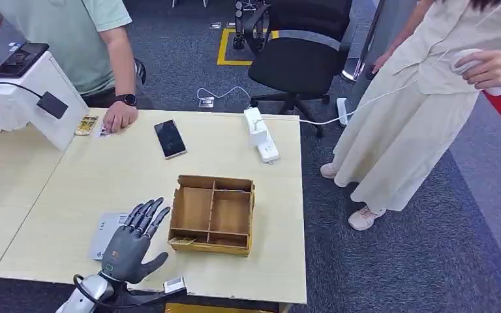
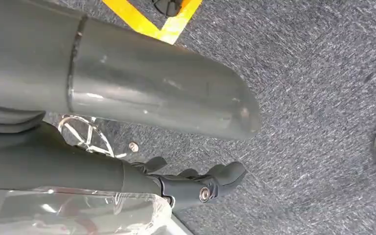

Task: Pass the card to the sensor for recognition and then transmit it.

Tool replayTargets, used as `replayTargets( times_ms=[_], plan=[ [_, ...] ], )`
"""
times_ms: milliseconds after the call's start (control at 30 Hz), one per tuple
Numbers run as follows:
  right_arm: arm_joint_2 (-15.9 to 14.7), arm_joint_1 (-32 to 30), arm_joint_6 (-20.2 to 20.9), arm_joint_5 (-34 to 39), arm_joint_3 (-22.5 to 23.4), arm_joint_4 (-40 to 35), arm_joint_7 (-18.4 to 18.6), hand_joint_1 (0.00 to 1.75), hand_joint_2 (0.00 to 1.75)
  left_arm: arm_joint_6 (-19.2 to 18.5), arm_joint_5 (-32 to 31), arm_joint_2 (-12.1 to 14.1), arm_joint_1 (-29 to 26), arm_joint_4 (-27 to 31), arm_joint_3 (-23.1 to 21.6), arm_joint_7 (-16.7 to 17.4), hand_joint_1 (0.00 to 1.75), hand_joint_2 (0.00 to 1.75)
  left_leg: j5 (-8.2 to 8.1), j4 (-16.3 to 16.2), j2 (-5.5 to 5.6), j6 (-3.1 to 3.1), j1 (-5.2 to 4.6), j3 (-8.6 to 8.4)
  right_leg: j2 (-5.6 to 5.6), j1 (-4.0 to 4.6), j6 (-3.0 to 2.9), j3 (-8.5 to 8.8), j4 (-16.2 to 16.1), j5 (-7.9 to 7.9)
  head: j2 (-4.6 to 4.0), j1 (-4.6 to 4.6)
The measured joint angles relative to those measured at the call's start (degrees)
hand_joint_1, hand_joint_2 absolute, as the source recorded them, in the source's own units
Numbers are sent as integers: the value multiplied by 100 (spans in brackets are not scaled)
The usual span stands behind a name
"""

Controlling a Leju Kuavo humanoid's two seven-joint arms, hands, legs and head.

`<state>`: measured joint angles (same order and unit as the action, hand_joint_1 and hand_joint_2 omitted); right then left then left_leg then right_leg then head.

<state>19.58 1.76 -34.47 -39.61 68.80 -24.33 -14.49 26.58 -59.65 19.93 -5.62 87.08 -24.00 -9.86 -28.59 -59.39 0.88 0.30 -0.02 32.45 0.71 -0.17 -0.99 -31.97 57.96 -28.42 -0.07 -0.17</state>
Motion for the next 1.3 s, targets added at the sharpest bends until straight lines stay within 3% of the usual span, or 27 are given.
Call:
replayTargets(
  times_ms=[467, 700, 733, 767, 800, 1300],
  plan=[
    [0, 23, 35, -46, 133, -4, -9, 0, 0, -177, 189, 241, -304, 177, 116, -83, 0, 175, 0, 0, 3, 0, -1, -1, -3, -1, 0, 2, 0, 0, 0, 0],
    [13, 29, 52, -52, 238, -50, -5, 0, 0, -203, 333, 442, -568, 315, 103, 70, 0, 175, 0, 0, 4, 0, 0, 0, -4, 0, 0, 0, 0, -1, 0, -4],
    [15, 35, 50, -57, 258, -52, -5, 0, 0, -201, 352, 446, -579, 315, 88, 85, 0, 0, 0, 0, 4, 0, 0, 0, -5, 0, 0, 0, 0, -1, 0, -4],
    [15, 41, 46, -70, 271, -52, -7, 0, 0, -201, 365, 457, -583, 317, 51, 116, 0, 0, 0, 0, 4, 0, 0, 0, -5, 0, 0, 0, 0, -1, 0, -4],
    [17, 46, 44, -74, 278, -52, -9, 0, 0, -201, 370, 464, -583, 326, 15, 124, 0, 175, 0, 0, 4, 0, 0, 0, -4, 0, 0, 0, 0, -1, 0, -7],
    [26, 58, 44, -89, 313, -55, -13, 0, 0, -205, 379, 483, -543, 496, -315, 98, 0, 175, 0, 0, 3, 0, -1, -1, -4, -1, 1, 0, -1, 0, 0, -4]
  ],
)
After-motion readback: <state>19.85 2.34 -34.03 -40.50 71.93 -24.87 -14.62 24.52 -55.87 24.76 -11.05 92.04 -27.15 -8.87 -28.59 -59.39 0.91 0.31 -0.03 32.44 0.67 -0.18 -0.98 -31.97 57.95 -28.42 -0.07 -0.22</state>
